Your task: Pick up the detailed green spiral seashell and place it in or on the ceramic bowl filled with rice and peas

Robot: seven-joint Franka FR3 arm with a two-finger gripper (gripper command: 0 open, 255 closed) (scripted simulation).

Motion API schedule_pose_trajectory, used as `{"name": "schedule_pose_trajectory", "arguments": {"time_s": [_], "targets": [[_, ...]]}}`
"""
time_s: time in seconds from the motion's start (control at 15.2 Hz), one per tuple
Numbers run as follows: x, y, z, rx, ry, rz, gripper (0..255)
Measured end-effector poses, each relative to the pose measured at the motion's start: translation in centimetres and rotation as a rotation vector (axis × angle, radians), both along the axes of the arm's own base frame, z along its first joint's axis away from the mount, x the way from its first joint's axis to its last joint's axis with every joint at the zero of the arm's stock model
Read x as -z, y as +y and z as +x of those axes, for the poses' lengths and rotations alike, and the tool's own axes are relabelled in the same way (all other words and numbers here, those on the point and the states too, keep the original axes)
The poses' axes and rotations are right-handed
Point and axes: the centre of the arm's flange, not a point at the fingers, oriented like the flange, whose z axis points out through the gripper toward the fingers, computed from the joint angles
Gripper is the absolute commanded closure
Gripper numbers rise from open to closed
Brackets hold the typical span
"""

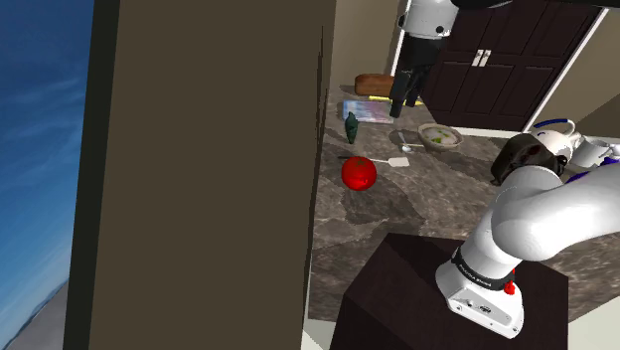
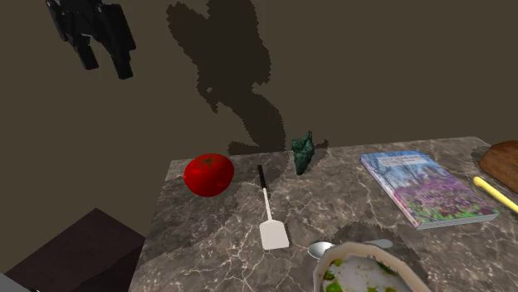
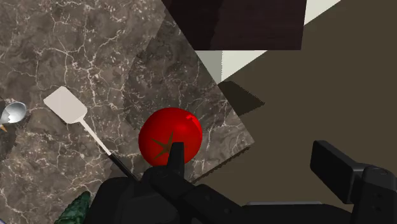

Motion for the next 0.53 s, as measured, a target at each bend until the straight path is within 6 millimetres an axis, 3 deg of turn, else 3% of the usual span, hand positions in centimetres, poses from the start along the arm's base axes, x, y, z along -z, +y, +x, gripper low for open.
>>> {"name": "schedule_pose_trajectory", "arguments": {"time_s": [0.13, 0.53], "targets": [[0.3, -0.3, 0.5, 0.005, 0.0, -0.001, 0], [3.8, -3.5, 5.2, 0.061, -0.006, -0.018, 0]]}}
